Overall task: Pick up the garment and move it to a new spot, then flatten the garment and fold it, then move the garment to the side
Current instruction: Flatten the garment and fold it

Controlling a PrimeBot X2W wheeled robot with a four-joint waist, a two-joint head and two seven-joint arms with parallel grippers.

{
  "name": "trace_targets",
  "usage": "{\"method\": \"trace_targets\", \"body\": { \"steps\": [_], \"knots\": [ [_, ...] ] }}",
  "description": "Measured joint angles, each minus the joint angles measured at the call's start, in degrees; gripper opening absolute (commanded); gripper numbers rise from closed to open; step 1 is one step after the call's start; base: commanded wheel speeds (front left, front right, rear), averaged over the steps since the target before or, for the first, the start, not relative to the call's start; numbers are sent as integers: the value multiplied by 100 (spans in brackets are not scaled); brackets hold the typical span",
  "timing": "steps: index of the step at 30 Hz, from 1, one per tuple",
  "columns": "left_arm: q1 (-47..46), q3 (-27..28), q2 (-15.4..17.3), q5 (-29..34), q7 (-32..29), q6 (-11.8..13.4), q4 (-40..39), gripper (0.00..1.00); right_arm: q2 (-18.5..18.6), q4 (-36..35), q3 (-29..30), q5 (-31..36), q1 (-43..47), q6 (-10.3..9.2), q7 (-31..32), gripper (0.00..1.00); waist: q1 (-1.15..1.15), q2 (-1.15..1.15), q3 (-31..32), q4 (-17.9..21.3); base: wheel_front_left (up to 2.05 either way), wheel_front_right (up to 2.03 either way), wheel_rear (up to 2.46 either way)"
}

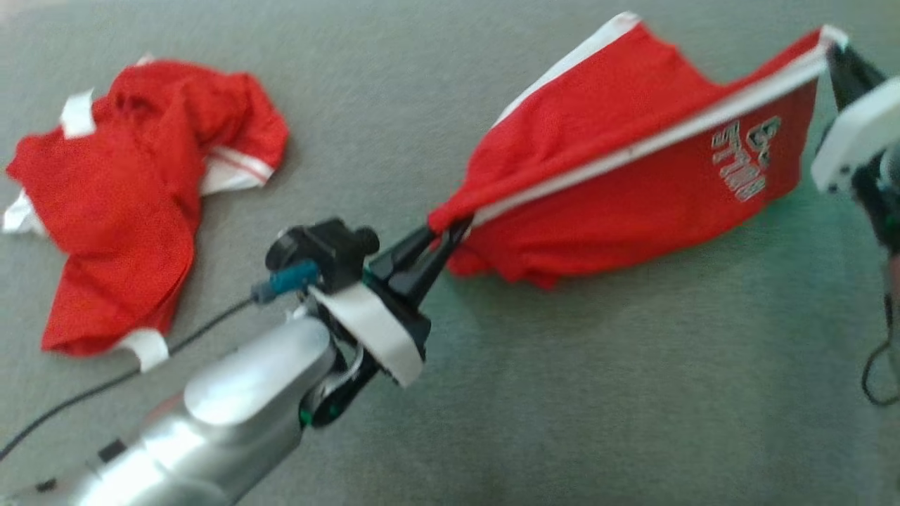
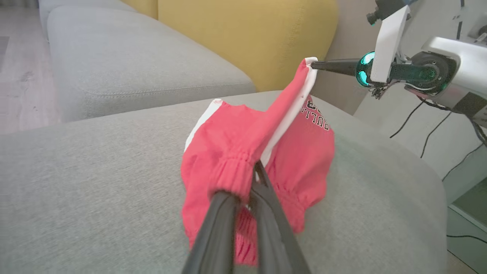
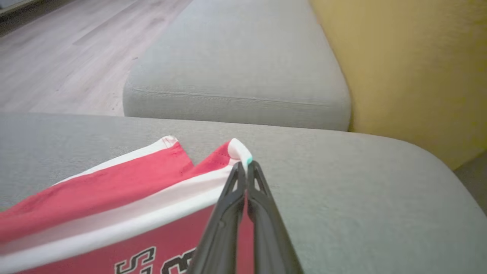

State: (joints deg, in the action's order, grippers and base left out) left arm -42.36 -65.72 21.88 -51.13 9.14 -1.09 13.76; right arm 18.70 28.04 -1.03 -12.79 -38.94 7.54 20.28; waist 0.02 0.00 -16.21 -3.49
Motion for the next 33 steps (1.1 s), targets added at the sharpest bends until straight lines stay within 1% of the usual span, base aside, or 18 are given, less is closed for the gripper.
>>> {"method": "trace_targets", "body": {
  "steps": [4,10,16,20,21,22,23,25,26,27,33],
  "knots": [
    [-277,45,-136,75,0,-97,269,0,9,361,-158,147,-534,0,41,0,0,0,-311,-258,0,0,0],
    [-600,52,-474,131,91,-248,624,0,136,1032,-445,468,-1239,0,-68,0,-1,0,-719,-653,0,0,0],
    [-782,-29,-703,248,143,-310,924,0,224,1573,-524,592,-1592,0,-287,0,-1,0,-972,-925,0,0,0],
    [-910,-86,-864,279,213,-403,1136,0,249,1965,-584,623,-1811,0,-423,0,-1,0,-1099,-1076,0,0,0],
    [-921,-86,-890,279,235,-404,1178,0,253,2048,-613,623,-1854,0,-485,100,-1,0,-1120,-1098,0,0,0],
    [-923,-89,-909,279,252,-404,1225,0,253,2120,-621,622,-1895,0,-586,100,-1,0,-1136,-1113,0,0,0],
    [-923,-98,-928,280,253,-404,1285,7,253,2212,-633,622,-1944,0,-651,100,-1,0,-1143,-1121,0,0,0],
    [-923,-107,-959,290,255,-401,1427,43,242,2379,-600,580,-2024,0,-804,100,-1,0,-1128,-1115,0,0,0],
    [-923,-105,-965,296,275,-396,1496,70,226,2457,-571,528,-2062,0,-897,100,-1,0,-1106,-1105,0,0,0],
    [-922,-102,-966,310,307,-394,1562,100,210,2515,-575,500,-2087,0,-975,100,-1,0,-1081,-1088,0,0,0],
    [-892,-57,-940,378,413,-240,1891,100,56,2822,-610,26,-2147,0,-1600,100,-2,0,-781,-878,0,0,0]
  ]
}}
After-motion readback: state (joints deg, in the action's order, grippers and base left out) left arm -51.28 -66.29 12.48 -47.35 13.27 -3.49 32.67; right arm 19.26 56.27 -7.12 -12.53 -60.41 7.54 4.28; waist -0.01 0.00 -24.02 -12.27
